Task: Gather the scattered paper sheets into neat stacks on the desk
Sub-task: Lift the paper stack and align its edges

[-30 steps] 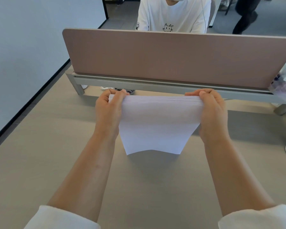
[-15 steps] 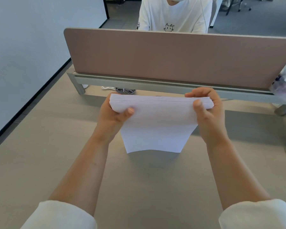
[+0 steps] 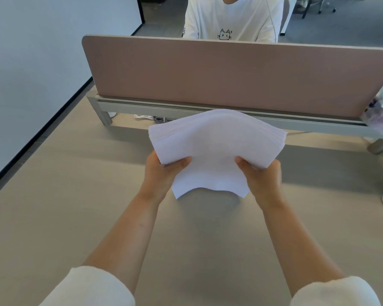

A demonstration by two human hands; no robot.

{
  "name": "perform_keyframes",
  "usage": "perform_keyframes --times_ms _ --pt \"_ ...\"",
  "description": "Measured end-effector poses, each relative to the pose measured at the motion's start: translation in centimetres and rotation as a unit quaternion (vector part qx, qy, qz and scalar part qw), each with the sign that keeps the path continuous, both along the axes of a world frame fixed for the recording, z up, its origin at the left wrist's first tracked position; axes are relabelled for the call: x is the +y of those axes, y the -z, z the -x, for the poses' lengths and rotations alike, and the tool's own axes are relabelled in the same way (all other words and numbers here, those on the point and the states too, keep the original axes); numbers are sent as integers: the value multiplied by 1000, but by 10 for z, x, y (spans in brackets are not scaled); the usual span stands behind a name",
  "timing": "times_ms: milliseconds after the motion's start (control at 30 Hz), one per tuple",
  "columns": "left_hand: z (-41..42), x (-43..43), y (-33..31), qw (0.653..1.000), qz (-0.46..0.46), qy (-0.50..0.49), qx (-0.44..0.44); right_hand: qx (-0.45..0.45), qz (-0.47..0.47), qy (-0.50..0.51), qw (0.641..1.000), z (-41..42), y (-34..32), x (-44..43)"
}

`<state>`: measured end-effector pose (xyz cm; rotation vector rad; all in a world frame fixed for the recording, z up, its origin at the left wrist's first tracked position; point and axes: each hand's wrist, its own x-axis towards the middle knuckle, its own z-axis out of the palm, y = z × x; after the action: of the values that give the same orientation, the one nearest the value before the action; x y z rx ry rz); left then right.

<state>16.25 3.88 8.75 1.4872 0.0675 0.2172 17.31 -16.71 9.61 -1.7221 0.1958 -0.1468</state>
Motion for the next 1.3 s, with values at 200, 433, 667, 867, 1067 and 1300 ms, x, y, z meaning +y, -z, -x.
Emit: perform_keyframes --times_ms 200,433,667,867,1067,1300 --pt "-4 7 23 992 -26 96 78 77 -62 -37 994 -8 23 -10" --pt "-13 8 25 992 -45 69 99 -192 62 92 975 0 -16 -4" --pt "-14 10 22 988 -44 114 91 -356 476 -47 803 3 -78 46" --pt "-14 13 21 987 -52 118 98 -144 624 -190 744 -11 -101 56" --pt "-10 13 22 988 -50 112 94 -110 673 -245 690 -22 -115 62" --pt "-11 38 31 984 -140 -74 80 -160 570 -250 766 -12 -119 46"
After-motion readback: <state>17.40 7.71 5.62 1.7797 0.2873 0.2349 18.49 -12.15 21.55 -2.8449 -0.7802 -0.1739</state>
